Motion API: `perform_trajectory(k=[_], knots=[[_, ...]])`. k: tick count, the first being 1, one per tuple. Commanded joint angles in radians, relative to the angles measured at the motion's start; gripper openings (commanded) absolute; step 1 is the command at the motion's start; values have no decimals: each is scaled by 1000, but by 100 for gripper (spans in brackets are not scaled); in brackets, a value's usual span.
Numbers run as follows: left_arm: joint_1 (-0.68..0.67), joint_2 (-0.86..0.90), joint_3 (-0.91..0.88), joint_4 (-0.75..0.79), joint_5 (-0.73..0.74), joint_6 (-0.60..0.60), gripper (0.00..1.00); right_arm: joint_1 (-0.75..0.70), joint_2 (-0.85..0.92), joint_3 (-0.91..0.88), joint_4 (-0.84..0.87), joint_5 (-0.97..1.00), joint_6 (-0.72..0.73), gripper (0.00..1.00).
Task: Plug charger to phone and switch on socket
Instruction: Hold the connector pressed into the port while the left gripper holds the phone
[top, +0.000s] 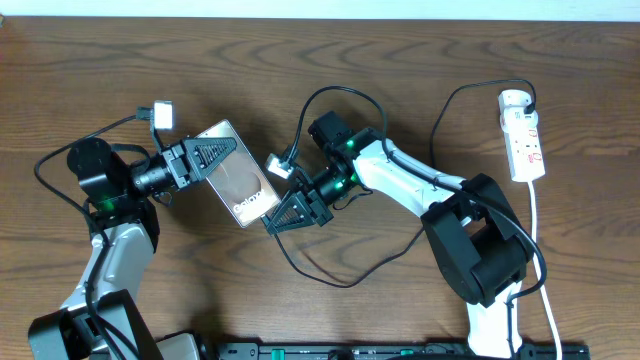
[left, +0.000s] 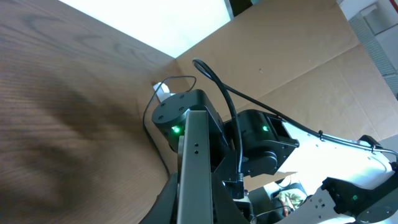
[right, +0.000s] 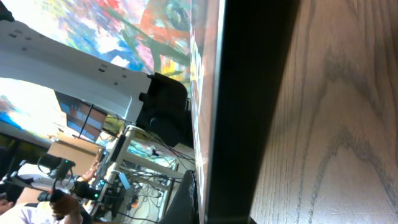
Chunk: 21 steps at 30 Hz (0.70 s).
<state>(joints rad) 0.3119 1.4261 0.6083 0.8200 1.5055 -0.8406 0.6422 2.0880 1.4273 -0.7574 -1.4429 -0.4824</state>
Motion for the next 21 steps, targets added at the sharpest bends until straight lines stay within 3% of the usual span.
perform_trajectory(k=[1, 21], knots=[[-17, -2, -16, 0, 67, 13, 7, -14, 10, 19, 17, -86, -1, 1], [-17, -2, -16, 0, 66, 13, 8, -14, 10, 18, 17, -86, -1, 5]])
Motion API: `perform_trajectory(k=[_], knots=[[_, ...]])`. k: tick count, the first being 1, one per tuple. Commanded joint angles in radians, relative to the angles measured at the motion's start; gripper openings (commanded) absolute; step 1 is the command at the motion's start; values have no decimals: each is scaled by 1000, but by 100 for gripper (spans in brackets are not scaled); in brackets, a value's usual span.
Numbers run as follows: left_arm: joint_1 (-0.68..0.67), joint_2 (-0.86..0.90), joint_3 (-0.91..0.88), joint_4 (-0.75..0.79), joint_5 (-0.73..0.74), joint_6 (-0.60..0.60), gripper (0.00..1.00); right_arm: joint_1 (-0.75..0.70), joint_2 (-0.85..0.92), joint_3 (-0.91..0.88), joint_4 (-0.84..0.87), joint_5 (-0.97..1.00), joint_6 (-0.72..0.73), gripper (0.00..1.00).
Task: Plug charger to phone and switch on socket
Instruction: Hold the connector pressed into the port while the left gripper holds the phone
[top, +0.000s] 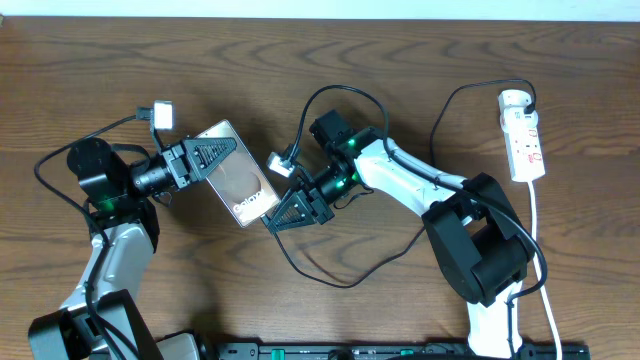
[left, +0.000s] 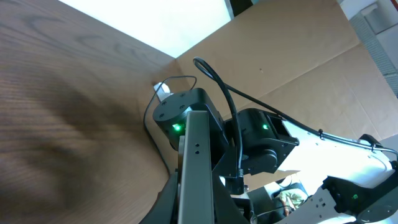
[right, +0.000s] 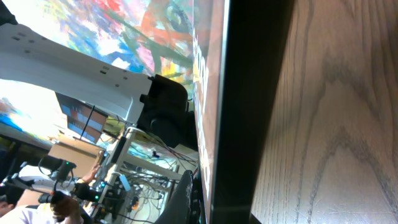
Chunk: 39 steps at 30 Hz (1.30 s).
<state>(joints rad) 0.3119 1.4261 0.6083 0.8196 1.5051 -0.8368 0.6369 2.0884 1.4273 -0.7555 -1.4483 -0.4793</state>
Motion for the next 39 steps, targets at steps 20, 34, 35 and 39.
perform_trajectory(k=[20, 34, 35, 39], knots=[[-17, -2, -16, 0, 67, 9, 8, -9, 10, 18, 31, -107, -3, 1], [-17, -2, -16, -2, 67, 10, 7, -18, 10, 18, 95, -111, 69, 1], [-17, -2, -16, -4, 67, 10, 7, -18, 10, 18, 95, -111, 68, 1], [-17, -2, -22, -6, 67, 10, 7, -18, 10, 18, 105, -111, 78, 1]])
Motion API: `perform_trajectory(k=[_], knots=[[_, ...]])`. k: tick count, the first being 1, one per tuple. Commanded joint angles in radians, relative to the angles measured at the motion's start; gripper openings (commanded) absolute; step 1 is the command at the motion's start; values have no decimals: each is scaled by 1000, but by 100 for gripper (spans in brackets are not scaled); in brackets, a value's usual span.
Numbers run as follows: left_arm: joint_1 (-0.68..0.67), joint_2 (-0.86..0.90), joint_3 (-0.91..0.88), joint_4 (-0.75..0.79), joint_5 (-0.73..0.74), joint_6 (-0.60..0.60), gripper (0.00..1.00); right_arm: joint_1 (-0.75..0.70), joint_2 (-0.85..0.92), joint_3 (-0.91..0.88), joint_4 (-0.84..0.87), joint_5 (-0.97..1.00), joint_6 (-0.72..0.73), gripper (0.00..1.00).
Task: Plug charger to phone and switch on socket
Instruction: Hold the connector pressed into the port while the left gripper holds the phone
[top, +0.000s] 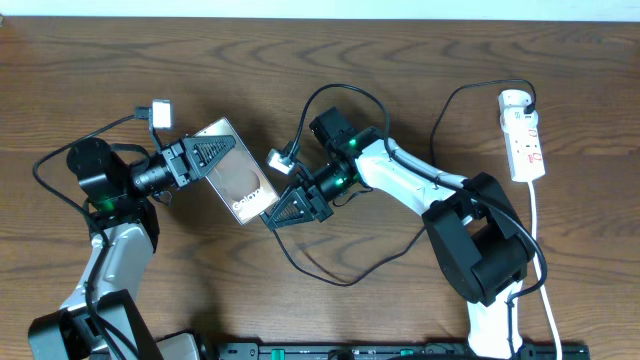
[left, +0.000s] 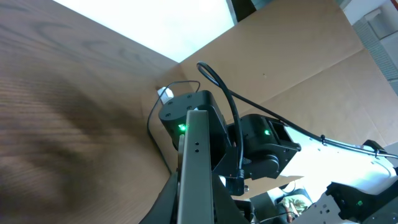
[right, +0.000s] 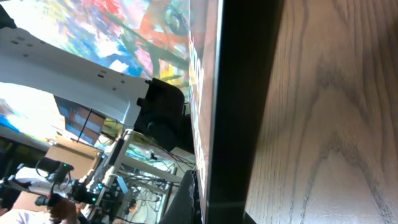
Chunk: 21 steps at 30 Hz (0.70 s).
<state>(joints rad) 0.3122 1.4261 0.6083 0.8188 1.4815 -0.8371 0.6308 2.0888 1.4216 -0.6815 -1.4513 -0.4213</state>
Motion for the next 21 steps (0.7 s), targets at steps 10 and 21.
perform_trajectory(k=[10, 21], knots=[[-18, -2, -44, -5, 90, 18, 7, -12, 10, 24, 92, -108, 85, 1], [-18, -2, -44, -5, 90, 34, 8, -12, 10, 24, 92, -108, 85, 2]])
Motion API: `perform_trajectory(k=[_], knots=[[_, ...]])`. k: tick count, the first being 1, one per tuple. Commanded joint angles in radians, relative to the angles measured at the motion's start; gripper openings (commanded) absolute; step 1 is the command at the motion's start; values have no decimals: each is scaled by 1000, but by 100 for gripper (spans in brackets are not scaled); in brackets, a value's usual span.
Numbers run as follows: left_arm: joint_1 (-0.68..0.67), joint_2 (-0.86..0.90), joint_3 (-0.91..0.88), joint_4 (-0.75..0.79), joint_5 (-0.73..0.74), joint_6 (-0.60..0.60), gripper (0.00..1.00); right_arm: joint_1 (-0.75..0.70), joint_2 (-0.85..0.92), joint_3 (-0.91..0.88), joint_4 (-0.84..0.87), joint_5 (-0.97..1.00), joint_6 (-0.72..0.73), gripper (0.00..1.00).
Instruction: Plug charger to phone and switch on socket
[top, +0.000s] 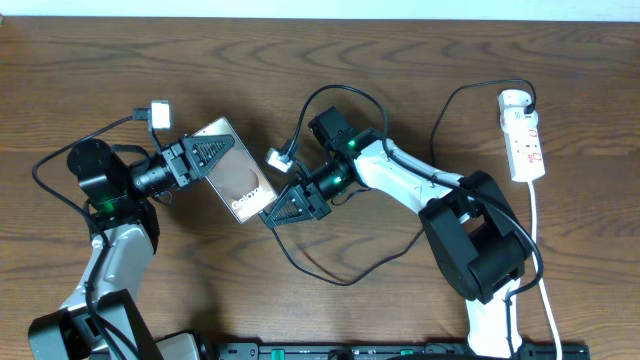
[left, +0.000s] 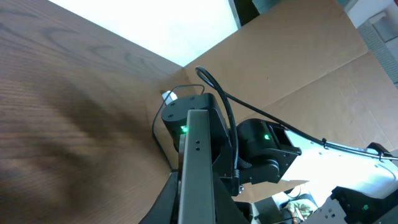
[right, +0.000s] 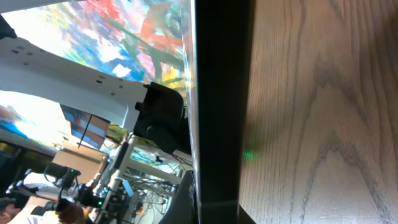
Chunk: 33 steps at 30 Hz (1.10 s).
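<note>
The phone (top: 238, 183), rose-coloured back up, lies slanted between both arms. My left gripper (top: 205, 158) is shut on its upper-left end; the left wrist view shows its grey edge (left: 196, 149) between the fingers. My right gripper (top: 281, 209) is shut on its lower-right end, whose dark edge (right: 217, 93) fills the right wrist view. A white charger plug (top: 277, 160) on a black cable (top: 340, 92) lies just beside the phone's right side, held by nothing. The white socket strip (top: 525, 135) is at the far right.
A small white box (top: 160, 113) on a cable sits above the left gripper. Black cable loops (top: 345, 280) lie on the wooden table (top: 100, 60) below the right arm. A white lead (top: 540, 260) runs down from the socket strip.
My right gripper and the phone's lower end have shifted slightly to the left. In the right wrist view the phone edge stands more upright. Both grips are unchanged.
At every earlier moment both grippers held the phone by its two ends, with the charger plug loose beside it. The phone and right gripper have crept a little leftward since; the socket strip has stayed as it was.
</note>
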<state>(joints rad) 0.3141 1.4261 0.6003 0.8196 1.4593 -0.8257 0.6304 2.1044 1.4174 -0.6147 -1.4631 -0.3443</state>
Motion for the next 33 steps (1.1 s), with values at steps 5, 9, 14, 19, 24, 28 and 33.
perform_trajectory(k=[5, 9, 14, 19, 24, 28, 33], knots=[[-18, -2, -36, 14, 113, 32, 7, -12, -6, 28, 24, -96, 8, 29], [-18, -2, -35, 17, 113, 32, 7, -12, -6, 28, 24, -96, 8, 66], [-18, -2, -35, 17, 113, 32, 7, -12, -6, 28, 24, -95, 7, 97], [1, -2, -36, 16, 113, 32, 7, -12, -6, 28, 25, -80, 7, 99], [47, -2, -36, 15, 113, 32, 7, -23, -6, 28, 25, -39, 8, 99], [109, -2, -36, -46, 86, 33, 7, -52, -6, 28, 29, 21, 58, 99], [171, -1, -36, -181, 55, 129, 7, -101, -6, 28, 29, 127, 126, 99]])
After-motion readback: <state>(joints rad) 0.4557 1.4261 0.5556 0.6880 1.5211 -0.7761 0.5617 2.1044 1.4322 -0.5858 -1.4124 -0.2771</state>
